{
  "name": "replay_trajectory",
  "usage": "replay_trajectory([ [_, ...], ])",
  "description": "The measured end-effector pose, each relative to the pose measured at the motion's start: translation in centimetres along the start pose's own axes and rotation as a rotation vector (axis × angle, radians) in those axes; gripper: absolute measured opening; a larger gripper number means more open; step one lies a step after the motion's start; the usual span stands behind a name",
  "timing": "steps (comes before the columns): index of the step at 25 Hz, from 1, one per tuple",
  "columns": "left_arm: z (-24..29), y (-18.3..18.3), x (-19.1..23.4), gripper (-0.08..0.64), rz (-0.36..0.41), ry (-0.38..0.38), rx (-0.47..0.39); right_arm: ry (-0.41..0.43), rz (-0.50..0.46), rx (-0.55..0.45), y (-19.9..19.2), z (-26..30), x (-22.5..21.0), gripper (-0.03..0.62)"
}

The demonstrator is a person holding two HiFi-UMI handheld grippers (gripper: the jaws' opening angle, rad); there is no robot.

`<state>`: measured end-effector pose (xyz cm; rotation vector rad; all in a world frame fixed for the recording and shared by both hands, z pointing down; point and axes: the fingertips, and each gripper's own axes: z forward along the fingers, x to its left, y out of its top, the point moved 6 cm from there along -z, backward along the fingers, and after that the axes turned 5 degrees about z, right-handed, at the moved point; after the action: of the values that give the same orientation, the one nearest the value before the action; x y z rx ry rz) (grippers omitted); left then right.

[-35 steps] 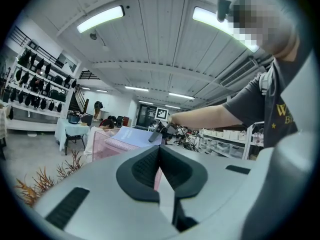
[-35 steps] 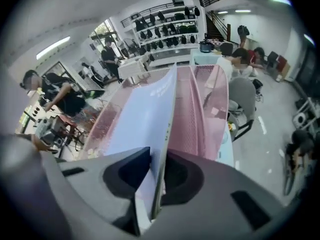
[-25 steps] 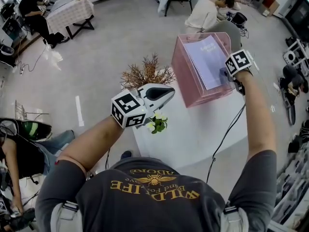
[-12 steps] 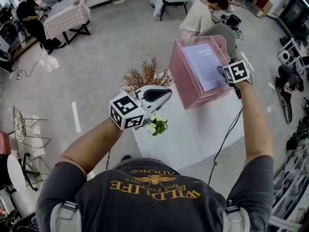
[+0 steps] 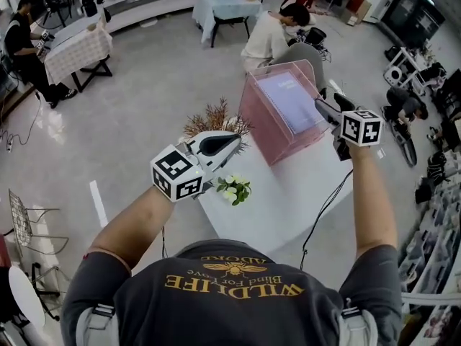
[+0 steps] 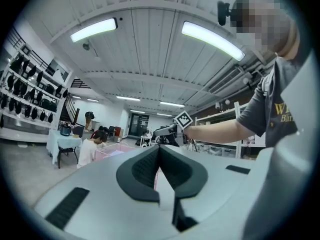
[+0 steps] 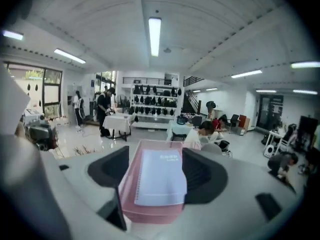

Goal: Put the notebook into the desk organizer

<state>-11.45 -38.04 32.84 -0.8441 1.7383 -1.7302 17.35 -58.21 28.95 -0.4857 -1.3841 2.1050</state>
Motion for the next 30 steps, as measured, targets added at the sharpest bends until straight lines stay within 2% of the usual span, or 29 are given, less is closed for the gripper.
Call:
replay_trajectory([
  [6, -5.3, 1.2, -0.4, 0.002, 0.000, -0.028, -0.035, 0.010, 0.144, -0.185, -0.5, -8.0, 6.8, 0.291],
  [9, -8.3, 1.2, -0.9, 0.002, -0.001, -0.051, -0.040, -0.008, 0.200, -0.253, -2.5, -11.8, 10.6, 0.222],
  [14, -12.5, 0.5, -2.1, 0.002, 0.009, -0.068, -0.036, -0.072, 0.218, -0.270, -7.6, -16.0, 16.5, 0.107],
  [18, -14.2, 0.3, -4.1, 0.002, 0.000, -0.061, -0.028, -0.071, 0.235, -0.261, -11.5, -18.8, 20.1, 0.033],
  [20, -14.2, 0.2, -5.7, 0.002, 0.005, -0.050, -0.031, -0.043, 0.243, -0.279, -12.9, -20.7, 20.9, 0.002],
  [24, -13.3, -0.3, -9.0, 0.002, 0.023, -0.011, -0.044, 0.020, 0.215, -0.316, -15.2, -24.1, 21.0, 0.001],
  [30, -10.4, -2.6, -14.0, 0.002, -0.044, 0.056, -0.041, 0.050, 0.193, -0.307, -17.1, -28.7, 17.6, 0.000],
])
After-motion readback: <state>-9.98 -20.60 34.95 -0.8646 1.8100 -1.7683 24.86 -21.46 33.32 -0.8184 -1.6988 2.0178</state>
